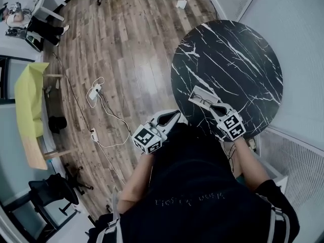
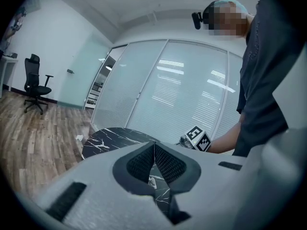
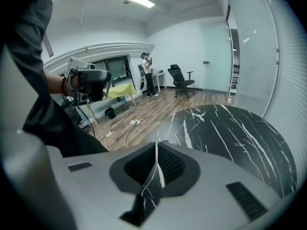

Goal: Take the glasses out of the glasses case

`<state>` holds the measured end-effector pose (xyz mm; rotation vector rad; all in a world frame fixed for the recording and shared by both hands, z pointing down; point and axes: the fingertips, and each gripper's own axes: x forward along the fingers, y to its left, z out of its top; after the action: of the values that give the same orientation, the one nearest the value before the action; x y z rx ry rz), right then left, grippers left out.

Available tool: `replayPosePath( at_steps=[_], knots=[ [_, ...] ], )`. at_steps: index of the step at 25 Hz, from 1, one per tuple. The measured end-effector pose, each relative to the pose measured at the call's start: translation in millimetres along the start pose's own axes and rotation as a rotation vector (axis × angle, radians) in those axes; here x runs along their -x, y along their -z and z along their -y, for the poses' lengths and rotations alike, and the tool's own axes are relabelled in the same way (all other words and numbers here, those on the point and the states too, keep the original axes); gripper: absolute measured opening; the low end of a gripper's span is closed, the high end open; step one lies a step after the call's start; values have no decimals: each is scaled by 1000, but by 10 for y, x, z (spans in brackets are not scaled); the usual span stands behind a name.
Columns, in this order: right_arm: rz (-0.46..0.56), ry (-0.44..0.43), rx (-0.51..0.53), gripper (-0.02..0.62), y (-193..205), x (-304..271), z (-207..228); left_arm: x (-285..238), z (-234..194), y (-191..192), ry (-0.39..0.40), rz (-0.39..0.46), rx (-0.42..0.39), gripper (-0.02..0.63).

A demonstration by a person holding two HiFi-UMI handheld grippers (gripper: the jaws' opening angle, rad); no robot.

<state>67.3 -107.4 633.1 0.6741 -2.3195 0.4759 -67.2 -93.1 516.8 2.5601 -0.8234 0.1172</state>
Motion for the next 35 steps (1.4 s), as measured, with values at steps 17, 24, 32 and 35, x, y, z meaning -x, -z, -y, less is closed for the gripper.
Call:
replayPosePath(
  at_steps=[17,24,32,35],
  knots=[
    [-156,-22,49,34,360,-525,144,26,-44,94,-31,-19,27,20],
    [-217,-47,64,34,445,-741,165,-28,-47,128,-11,-32,32,20],
    [-264,-61,46,34,555,-894,183,-110,-112,205,-4,-54,41,20],
    [-295,-59,96,34,603,-949,199,-134,-144,231,-4,-66,45,20]
  ],
)
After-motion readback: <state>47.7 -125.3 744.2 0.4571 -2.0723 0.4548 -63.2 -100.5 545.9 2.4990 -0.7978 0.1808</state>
